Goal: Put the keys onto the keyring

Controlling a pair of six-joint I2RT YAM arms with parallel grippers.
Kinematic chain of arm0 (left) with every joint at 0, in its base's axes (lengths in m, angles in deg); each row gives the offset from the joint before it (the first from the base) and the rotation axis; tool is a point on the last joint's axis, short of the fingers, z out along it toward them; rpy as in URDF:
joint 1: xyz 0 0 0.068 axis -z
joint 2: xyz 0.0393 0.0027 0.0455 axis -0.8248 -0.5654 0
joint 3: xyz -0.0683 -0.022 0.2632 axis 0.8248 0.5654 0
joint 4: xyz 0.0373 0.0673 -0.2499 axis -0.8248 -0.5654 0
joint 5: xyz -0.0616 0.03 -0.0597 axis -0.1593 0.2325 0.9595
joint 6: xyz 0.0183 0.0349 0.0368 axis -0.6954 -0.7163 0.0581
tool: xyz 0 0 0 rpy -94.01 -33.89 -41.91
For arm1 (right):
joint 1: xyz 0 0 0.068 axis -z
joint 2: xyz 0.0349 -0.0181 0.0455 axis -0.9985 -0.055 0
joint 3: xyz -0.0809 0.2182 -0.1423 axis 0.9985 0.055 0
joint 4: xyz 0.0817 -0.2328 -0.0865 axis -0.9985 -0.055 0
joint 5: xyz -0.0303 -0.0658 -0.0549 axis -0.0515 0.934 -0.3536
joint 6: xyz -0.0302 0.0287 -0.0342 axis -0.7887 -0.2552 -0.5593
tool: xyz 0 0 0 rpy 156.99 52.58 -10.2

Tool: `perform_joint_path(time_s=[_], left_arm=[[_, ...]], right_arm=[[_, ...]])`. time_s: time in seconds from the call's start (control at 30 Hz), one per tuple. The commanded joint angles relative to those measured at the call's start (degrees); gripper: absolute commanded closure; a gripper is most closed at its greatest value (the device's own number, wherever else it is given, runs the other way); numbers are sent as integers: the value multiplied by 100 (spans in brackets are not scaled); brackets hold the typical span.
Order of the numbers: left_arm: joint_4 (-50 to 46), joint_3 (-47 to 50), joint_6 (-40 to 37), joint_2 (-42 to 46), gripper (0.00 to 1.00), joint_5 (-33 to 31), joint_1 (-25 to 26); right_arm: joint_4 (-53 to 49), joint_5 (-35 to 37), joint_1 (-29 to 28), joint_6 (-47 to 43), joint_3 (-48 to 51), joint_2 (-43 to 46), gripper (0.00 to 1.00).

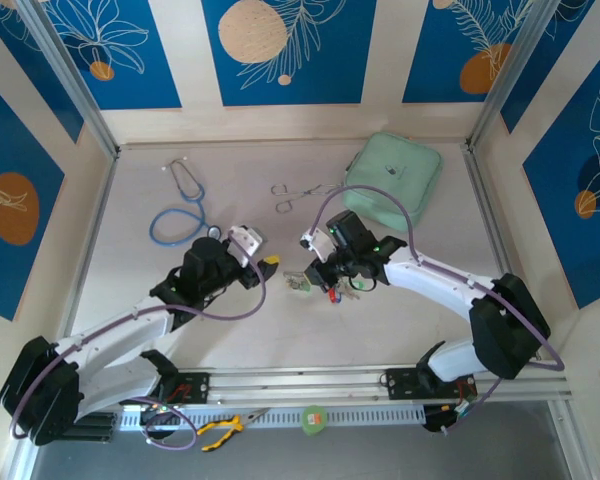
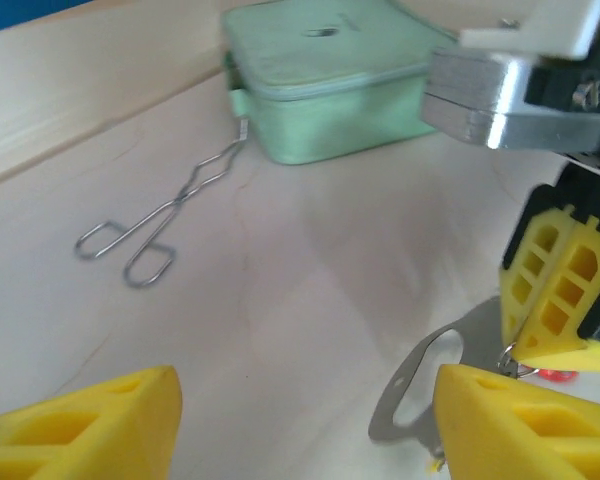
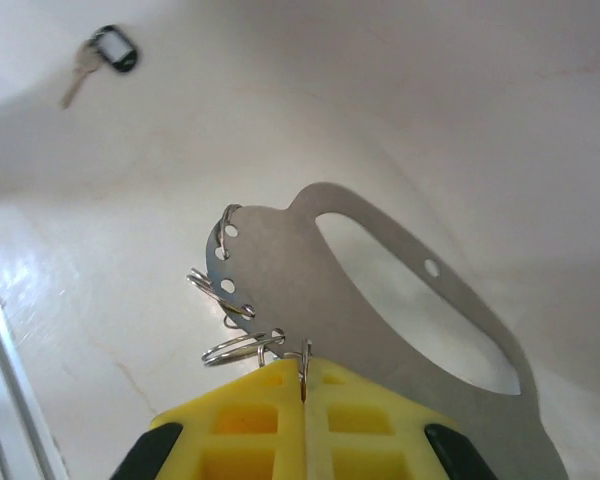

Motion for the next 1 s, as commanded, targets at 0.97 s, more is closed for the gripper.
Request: perform_joint_path(time_s=[0.97], left_arm=[[-588,-344,-3024,-1768,67,3826,72]], right_arm=[[364,-1257,-330,-2239,906,587,100]])
